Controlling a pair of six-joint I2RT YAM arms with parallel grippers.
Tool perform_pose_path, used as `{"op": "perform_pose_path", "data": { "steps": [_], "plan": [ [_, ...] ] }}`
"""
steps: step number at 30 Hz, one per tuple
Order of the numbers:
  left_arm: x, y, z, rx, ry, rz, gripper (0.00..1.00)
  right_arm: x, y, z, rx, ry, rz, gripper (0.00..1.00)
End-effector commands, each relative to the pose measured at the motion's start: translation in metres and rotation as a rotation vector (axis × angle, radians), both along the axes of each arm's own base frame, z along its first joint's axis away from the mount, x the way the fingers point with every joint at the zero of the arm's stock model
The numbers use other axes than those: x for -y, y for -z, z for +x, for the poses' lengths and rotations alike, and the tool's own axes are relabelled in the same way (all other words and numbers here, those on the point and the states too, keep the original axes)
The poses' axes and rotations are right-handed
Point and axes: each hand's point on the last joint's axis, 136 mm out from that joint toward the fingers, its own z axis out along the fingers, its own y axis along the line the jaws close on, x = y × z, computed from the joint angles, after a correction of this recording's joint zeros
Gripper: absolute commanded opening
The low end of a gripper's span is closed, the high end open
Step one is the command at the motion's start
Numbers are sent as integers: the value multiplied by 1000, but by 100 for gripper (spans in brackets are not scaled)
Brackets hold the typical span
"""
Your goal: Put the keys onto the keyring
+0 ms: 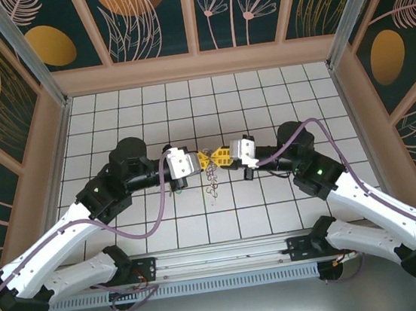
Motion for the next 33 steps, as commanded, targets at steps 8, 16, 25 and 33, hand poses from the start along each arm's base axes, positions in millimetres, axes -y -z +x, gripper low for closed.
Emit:
{"op": "perform_pose_path", "data": {
  "steps": [8,16,25,33],
  "plan": [
    [10,-35,-26,16,140,-152,8,-3,-6,-7,-16,-37,-5,0],
    [11,-32,-25,9,137,-150,3,-5,-3,-8,-30,-51,-18,0],
    [9,-29,-22,22,112,-139,0,-5,-2,-5,-25,-34,-15,0],
    [5,-8,-10,-27,28,-101,0,3,-7,7,-53,63,30,33]
  ]
}}
